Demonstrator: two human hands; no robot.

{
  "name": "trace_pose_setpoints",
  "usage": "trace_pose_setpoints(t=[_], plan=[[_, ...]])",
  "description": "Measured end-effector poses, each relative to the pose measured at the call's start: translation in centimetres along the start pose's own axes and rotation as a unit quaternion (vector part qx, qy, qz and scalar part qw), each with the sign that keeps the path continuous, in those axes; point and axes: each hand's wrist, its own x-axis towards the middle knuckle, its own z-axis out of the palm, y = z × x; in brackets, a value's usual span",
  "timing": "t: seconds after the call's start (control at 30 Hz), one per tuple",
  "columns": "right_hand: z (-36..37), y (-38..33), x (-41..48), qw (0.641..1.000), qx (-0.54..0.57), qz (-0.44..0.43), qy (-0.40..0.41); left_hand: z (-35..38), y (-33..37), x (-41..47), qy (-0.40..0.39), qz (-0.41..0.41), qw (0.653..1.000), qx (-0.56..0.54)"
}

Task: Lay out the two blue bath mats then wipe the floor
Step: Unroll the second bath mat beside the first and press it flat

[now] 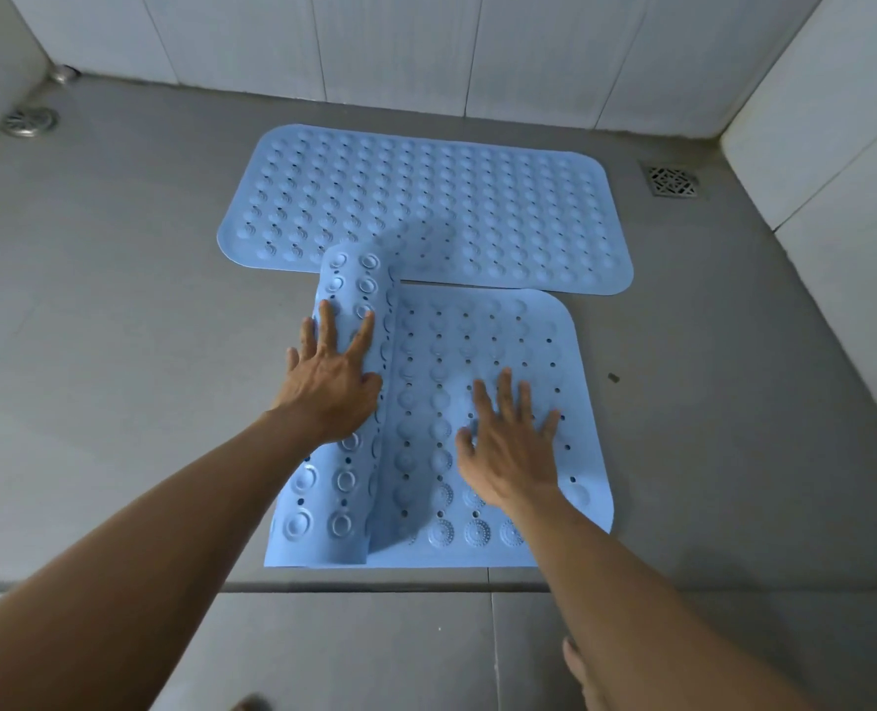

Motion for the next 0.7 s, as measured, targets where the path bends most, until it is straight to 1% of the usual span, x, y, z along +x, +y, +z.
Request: trace_pose_setpoints(t=[0.1,0.2,0.4,0.57,0.63,0.7], plan=[[0.8,-0.1,0.2,0.998,0.044,0.019,-0.039,0.4,0.1,-0.4,-0.012,-0.005,1.000,0.027],[0.9,0.8,0.1,0.998,0.039,0.027,-0.052,0.4,-0.1,-0.5,-0.032,-0.014,0.999,0.034],[0.5,2.5,0.1,0.998,0.018,0.026,-0.045,0.0,-1.0,-0.5,-0.040,-0.034,0.997,0.059],[0.3,4.8,0.1,0.998,0.005,0.037,-0.052,-0.3,-1.7,-0.3,-0.028,-0.022,0.999,0.037],[0.5,4.3,0.2,0.999,-0.014,0.037,-0.032,-0.5,-1.5,-0.3,-0.019,-0.020,0.999,0.023],[0.6,3.1,0.4,0.999,-0.020,0.026,-0.003,-0.6,-1.0,-0.3,-0.012,-0.038,0.999,-0.006]])
